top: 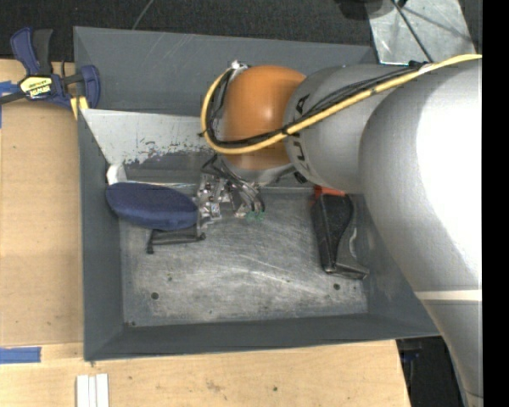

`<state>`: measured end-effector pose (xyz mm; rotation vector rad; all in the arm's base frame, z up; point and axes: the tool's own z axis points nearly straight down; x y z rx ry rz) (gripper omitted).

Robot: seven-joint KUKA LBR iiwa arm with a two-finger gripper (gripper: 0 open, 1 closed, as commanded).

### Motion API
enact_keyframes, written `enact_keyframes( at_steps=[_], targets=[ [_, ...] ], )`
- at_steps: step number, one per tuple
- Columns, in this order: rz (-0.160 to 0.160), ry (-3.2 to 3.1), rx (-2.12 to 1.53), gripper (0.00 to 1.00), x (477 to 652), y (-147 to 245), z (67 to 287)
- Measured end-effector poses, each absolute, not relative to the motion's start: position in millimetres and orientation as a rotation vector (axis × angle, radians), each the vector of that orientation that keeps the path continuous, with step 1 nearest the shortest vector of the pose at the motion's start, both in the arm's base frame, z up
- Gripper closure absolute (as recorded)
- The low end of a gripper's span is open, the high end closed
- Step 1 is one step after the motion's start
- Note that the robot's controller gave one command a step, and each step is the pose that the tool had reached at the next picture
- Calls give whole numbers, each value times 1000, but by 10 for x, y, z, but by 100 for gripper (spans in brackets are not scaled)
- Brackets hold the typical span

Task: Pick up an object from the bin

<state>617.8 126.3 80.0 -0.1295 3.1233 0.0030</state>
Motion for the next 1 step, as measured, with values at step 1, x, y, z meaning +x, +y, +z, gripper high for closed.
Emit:
enact_keyframes(
  at_steps=[1],
  targets=[
    [0, 3109, -351, 100, 6010, 1053, 2341]
  ],
)
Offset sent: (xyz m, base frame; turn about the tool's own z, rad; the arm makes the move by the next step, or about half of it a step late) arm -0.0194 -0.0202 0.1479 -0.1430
